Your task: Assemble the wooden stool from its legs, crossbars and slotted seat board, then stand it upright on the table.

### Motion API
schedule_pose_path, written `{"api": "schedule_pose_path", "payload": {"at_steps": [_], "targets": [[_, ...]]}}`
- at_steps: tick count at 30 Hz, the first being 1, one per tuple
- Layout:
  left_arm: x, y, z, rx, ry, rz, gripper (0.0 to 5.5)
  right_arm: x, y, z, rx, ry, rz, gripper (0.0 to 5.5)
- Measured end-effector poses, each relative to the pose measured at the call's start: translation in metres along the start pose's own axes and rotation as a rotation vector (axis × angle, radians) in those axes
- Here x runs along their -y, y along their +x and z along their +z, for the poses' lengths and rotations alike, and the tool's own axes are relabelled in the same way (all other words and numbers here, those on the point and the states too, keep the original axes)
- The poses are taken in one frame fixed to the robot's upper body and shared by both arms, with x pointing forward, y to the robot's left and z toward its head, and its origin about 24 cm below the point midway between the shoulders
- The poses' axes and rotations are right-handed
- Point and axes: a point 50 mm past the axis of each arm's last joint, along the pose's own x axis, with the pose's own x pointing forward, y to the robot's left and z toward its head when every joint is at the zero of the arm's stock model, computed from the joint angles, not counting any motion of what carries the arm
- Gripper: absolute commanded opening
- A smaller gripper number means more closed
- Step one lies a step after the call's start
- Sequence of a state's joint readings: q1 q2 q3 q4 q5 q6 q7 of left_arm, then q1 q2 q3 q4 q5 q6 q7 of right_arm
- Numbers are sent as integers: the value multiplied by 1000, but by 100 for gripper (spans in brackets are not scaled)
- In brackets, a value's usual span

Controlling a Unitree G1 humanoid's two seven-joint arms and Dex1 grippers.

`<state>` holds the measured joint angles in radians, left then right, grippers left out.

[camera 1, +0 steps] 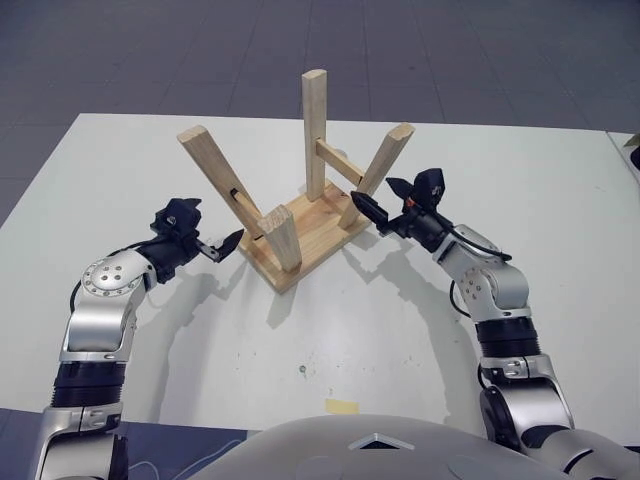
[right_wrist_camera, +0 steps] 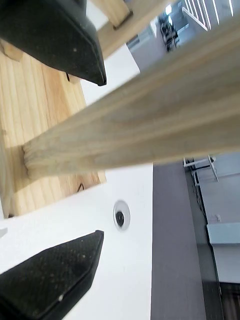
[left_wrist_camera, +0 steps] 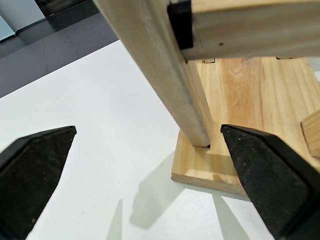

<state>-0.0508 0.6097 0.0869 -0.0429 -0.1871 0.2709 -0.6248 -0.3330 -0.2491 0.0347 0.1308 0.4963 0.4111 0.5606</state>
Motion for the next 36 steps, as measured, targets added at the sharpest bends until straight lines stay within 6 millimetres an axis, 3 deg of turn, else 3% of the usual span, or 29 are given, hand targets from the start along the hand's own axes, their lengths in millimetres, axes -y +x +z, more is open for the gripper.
{"api": "schedule_pose_path", "payload": {"at_steps": [3, 6, 10, 14, 20, 23, 25, 29, 31, 34, 36], "targets": [[1, 2, -1, -1, 24, -5, 538, 13, 6, -9, -58, 0, -2, 540], [3, 6, -2, -4, 34, -15, 538, 8, 1, -11, -95, -4, 125, 540], [2, 8, 2, 16, 35, -9, 538, -17, -29, -20, -218, 7, 382, 540], [0, 10, 2, 18, 44, 1, 538, -46, -44, -37, -298, 48, 538, 540], [-7, 6, 3, 35, 67, 1, 538, -46, -49, -38, -248, -8, 386, 540], [-35, -15, -5, -4, 81, 61, 538, -45, -57, -31, -210, -8, 349, 540], [-46, -35, -13, -68, 109, 14, 538, -38, -65, -24, -197, -36, 297, 540], [-26, -64, -38, -255, 166, -274, 538, -29, -71, -18, -197, -64, 261, 540], [-14, -72, -40, -316, 198, -439, 538, -28, -67, -15, -193, -69, 271, 540], [-8, -72, -29, -289, 203, -526, 538, -28, -60, -12, -194, -78, 295, 540], [-7, -58, -10, -196, 187, -526, 538, -28, -58, -14, -209, -70, 332, 540]]}}
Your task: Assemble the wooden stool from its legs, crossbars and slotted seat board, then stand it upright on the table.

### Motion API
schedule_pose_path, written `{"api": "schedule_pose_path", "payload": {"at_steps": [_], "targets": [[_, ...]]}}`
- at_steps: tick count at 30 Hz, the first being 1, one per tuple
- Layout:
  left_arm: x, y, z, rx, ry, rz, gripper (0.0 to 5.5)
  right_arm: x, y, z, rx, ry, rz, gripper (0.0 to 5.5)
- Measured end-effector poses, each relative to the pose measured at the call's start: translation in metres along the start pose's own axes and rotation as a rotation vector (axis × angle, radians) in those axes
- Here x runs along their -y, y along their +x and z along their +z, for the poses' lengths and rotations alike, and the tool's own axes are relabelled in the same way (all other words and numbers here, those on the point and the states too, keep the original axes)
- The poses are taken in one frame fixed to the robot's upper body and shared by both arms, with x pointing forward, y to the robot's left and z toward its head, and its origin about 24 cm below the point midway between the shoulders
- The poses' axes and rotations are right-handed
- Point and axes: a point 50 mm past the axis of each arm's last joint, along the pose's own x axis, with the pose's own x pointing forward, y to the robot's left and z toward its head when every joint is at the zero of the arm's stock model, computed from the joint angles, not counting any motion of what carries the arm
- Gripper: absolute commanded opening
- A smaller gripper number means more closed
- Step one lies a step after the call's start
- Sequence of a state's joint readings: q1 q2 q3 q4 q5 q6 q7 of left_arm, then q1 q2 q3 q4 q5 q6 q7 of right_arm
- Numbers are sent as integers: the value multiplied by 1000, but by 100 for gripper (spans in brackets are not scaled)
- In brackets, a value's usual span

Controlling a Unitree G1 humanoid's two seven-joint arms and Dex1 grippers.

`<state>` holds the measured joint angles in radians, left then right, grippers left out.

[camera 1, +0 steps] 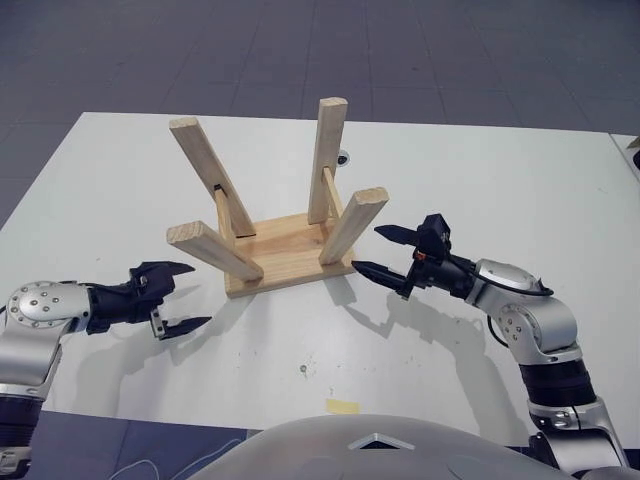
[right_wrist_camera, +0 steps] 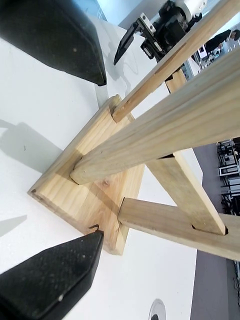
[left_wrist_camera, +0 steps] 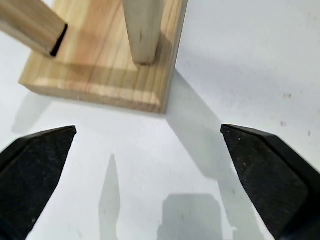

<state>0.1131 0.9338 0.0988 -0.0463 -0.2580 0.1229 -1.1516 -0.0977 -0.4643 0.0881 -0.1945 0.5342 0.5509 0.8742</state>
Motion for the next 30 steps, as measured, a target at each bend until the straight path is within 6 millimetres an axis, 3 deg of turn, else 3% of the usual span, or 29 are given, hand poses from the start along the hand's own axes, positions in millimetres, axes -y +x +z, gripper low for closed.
{"api": "schedule_pose_path", "payload": {"at_steps": [4, 9, 12, 15, 20, 24, 30], "targets": [[-5, 25, 31, 174, 1, 22, 538, 10, 9, -1, -26, 12, 46, 540], [10, 40, 19, 123, 0, -55, 478, 25, 28, 8, -48, 1, 126, 462], [8, 49, 15, 112, -4, -67, 435, 33, 35, 9, -64, -12, 141, 420], [0, 60, 24, 150, 16, -41, 391, 37, 37, 6, -91, -9, 159, 379], [1, 72, 26, 198, -17, -26, 316, 31, 19, 3, -167, -20, 209, 308], [7, 75, 27, 212, -35, -44, 243, 10, 21, -12, -182, 41, 298, 242], [14, 73, 37, 253, -272, -184, 156, -8, 8, -14, -140, 73, 277, 205]]}}
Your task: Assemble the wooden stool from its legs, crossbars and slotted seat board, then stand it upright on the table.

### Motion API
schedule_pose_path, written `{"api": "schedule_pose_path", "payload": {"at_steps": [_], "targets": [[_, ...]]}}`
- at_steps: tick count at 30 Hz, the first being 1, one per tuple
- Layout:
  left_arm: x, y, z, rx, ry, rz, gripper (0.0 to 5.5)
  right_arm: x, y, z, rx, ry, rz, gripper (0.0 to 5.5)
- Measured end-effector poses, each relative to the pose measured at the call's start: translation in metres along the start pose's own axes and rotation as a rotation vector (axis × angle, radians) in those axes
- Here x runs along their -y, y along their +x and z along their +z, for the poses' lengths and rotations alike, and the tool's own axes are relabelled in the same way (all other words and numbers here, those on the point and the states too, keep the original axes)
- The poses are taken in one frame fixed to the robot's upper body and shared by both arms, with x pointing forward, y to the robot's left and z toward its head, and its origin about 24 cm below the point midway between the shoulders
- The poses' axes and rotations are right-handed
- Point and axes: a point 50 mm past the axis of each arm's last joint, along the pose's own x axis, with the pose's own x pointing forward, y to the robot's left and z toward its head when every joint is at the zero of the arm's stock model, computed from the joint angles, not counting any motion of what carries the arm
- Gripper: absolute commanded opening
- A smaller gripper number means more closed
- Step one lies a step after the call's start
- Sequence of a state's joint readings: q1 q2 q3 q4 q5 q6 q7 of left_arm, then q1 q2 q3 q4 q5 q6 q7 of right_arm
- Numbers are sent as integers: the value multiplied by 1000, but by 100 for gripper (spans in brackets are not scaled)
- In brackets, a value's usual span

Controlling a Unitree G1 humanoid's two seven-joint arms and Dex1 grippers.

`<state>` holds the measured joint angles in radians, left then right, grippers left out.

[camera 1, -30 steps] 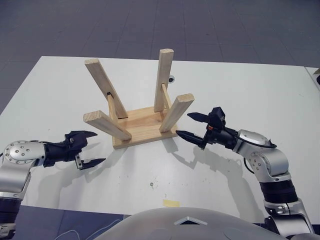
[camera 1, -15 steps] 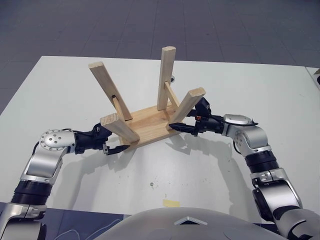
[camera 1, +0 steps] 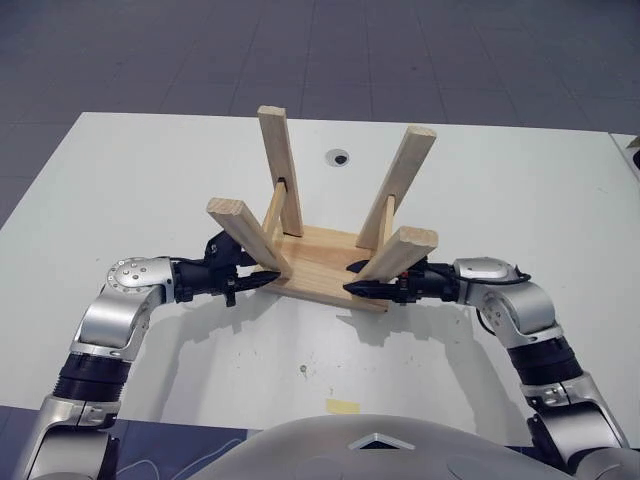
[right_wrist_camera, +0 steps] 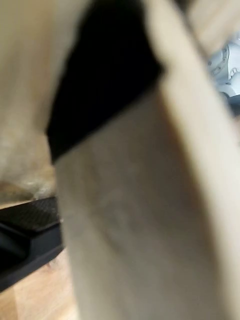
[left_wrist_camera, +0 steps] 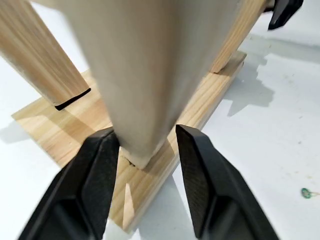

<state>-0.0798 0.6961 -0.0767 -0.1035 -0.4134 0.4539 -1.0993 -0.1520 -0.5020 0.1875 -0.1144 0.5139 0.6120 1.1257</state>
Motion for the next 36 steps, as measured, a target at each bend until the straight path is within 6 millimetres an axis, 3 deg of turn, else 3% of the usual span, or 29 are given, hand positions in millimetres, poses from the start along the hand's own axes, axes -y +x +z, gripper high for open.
{"api": "schedule_pose_path", "payload": {"at_steps": [5, 10, 13, 17, 20, 27, 30, 34, 36], "targets": [[14, -12, 13, -33, -186, -133, 156, -26, -14, -3, 105, 119, 26, 188], [22, -17, 31, 68, -309, -236, 126, -26, -26, 15, 370, 305, -44, 122], [25, -17, 37, 169, -461, -248, 123, -25, -29, 19, 495, 448, -128, 186], [26, -16, 43, 268, -614, -183, 197, -21, -33, 23, 614, 589, -262, 249], [21, -20, 48, 326, -672, -67, 244, -18, -48, 24, 660, 629, -373, 294], [6, -32, 65, 449, -562, 94, 376, -24, -74, 22, 575, 543, -365, 423], [16, -38, 68, 422, -461, 25, 430, -26, -90, 22, 551, 507, -353, 476], [28, -43, 67, 383, -390, -106, 490, -25, -114, 8, 462, 450, -400, 533], [28, -40, 68, 337, -302, -126, 519, -23, -126, 4, 390, 384, -433, 540]]}}
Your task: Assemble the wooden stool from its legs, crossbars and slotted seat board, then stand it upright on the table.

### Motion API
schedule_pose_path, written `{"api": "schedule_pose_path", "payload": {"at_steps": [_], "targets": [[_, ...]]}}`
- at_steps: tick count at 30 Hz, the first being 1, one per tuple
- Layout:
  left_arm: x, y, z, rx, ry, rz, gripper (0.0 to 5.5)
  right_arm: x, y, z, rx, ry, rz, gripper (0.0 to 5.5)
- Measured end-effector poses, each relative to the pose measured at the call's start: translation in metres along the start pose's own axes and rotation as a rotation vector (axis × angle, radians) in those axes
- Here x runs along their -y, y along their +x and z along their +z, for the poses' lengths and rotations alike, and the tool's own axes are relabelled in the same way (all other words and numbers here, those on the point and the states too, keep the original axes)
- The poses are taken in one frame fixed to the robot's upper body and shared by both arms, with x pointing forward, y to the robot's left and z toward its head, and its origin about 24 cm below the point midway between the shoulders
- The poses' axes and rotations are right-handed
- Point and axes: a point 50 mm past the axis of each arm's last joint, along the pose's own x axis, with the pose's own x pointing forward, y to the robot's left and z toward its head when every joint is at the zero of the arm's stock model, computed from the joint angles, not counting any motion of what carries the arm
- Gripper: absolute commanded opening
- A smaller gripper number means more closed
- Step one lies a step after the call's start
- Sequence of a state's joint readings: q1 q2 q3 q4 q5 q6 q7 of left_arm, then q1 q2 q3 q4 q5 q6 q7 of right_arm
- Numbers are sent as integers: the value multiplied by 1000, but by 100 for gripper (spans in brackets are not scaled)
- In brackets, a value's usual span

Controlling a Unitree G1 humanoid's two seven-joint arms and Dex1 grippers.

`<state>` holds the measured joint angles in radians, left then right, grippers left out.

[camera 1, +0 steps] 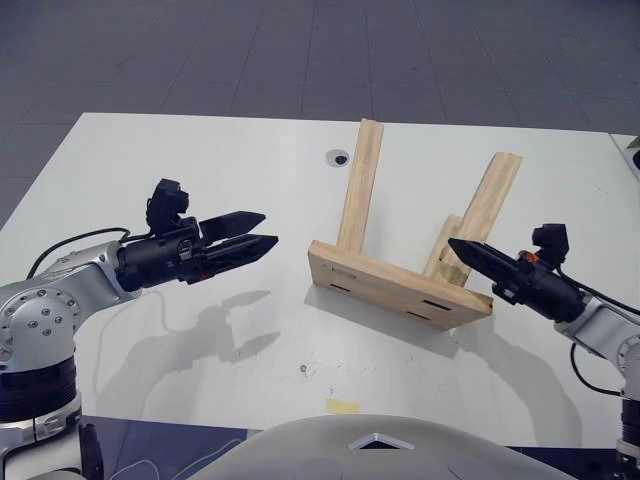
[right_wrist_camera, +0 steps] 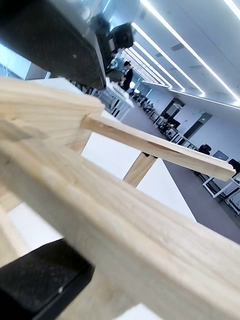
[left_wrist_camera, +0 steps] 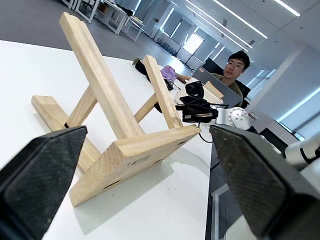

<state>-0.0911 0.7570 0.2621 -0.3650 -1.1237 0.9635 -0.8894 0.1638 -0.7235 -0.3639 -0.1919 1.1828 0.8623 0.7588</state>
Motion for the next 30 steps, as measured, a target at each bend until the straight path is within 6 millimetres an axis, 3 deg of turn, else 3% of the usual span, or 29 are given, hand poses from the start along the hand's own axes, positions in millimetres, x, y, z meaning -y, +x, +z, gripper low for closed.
{"api": "schedule_pose_path", "payload": {"at_steps": [3, 8, 9, 11, 15, 17, 23, 26, 30], "targets": [[-9, 7, -3, -102, 159, 26, 536, 17, 2, 2, -53, -131, -64, 540], [-11, 22, -16, -145, 231, -11, 536, 11, 52, 1, -95, -222, 83, 540], [-11, 24, -19, -152, 229, -23, 536, 8, 54, 0, -97, -209, 115, 540], [-11, 22, -21, -151, 234, -20, 536, 12, 41, 11, -67, -194, 111, 540], [-14, 14, -25, -169, 277, 29, 536, 32, -16, 49, 12, -214, -90, 540], [-15, 12, -26, -170, 293, 48, 536, 28, -23, 55, 7, -236, -90, 540], [-27, 8, -33, -225, 318, 91, 536, 3, -7, 12, -402, -429, 107, 540], [-25, 13, -39, -279, 334, 20, 536, 5, -4, 8, -515, -567, 130, 540], [-31, 14, -43, -360, 376, -14, 479, 10, 13, 7, -522, -663, 168, 512]]}}
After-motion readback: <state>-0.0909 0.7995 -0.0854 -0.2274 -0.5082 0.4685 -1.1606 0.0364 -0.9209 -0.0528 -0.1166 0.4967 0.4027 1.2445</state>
